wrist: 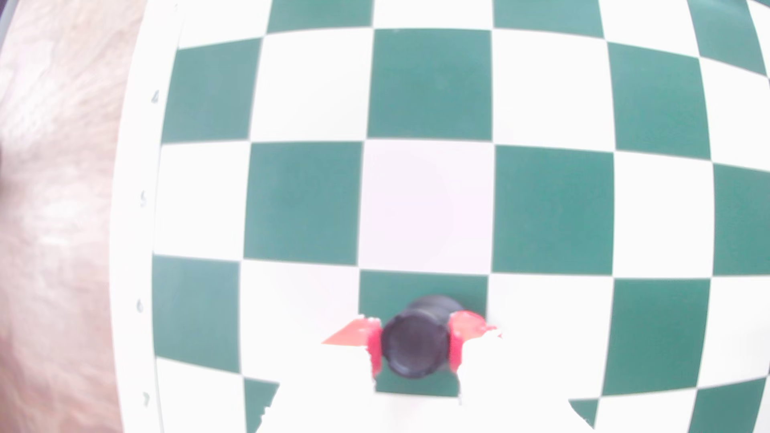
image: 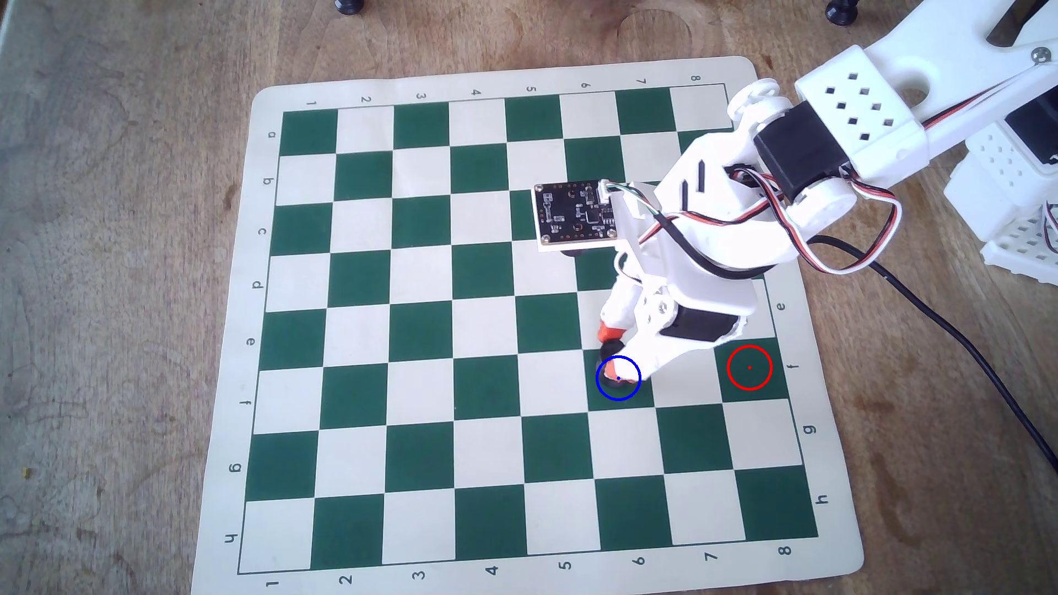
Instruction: Move the chess piece from red to blue
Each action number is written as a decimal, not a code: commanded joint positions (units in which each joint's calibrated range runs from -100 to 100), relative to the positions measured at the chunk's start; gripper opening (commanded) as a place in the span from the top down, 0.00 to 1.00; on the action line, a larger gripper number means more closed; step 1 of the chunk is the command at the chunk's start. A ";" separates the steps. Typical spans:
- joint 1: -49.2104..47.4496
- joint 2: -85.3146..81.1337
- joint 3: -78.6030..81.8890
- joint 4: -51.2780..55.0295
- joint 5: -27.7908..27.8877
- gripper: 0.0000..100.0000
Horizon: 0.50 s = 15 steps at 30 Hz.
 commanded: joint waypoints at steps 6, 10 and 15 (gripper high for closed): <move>0.14 -3.48 -1.61 -2.04 -0.24 0.83; 0.14 -5.26 -0.43 -2.04 -0.24 0.82; 1.62 -10.01 2.47 -1.54 -0.29 0.81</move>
